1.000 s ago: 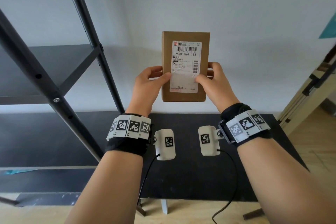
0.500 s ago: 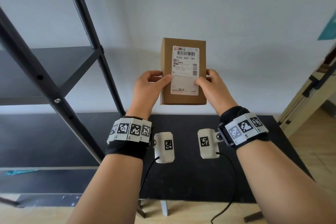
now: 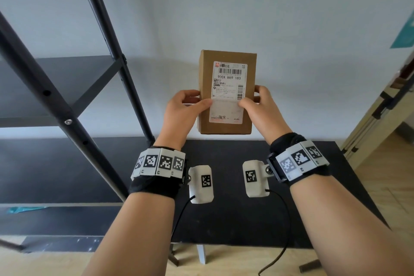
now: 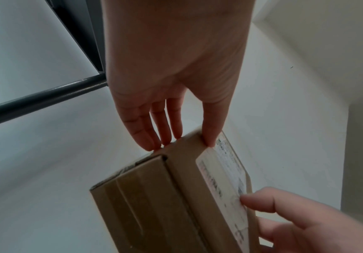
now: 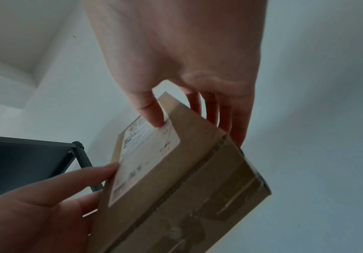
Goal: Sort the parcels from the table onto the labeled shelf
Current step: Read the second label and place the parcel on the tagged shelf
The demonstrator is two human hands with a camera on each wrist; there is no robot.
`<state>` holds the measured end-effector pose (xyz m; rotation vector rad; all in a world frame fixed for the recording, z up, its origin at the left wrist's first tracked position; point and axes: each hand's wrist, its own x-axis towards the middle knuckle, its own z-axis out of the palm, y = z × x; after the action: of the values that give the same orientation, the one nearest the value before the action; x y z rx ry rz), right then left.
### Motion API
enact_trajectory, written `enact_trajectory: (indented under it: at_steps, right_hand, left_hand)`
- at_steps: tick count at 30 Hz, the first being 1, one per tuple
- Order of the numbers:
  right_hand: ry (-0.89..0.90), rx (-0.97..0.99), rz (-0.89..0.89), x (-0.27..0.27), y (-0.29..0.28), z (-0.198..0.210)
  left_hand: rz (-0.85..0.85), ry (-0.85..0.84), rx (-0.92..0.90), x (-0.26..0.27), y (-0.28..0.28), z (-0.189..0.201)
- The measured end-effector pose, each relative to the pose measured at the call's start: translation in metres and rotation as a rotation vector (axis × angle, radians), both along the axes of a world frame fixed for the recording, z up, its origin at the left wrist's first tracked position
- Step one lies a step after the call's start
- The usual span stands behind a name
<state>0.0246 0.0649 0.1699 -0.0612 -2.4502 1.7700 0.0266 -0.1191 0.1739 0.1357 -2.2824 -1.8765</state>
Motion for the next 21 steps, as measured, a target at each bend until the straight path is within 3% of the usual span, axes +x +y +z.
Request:
enact_trajectory:
  at_steps: [8, 21]
  right_hand:
    - [-0.048, 0.047, 0.109, 0.005, -0.027, -0.017]
    - [-0.11, 0.125, 0.166, 0.068, -0.108, -0.039]
  left_hand:
    - [0.004, -0.175, 0.02, 0.02, -0.026, -0.029]
    - [0.09, -0.221, 0.086, 0.106, -0.104, -0.051]
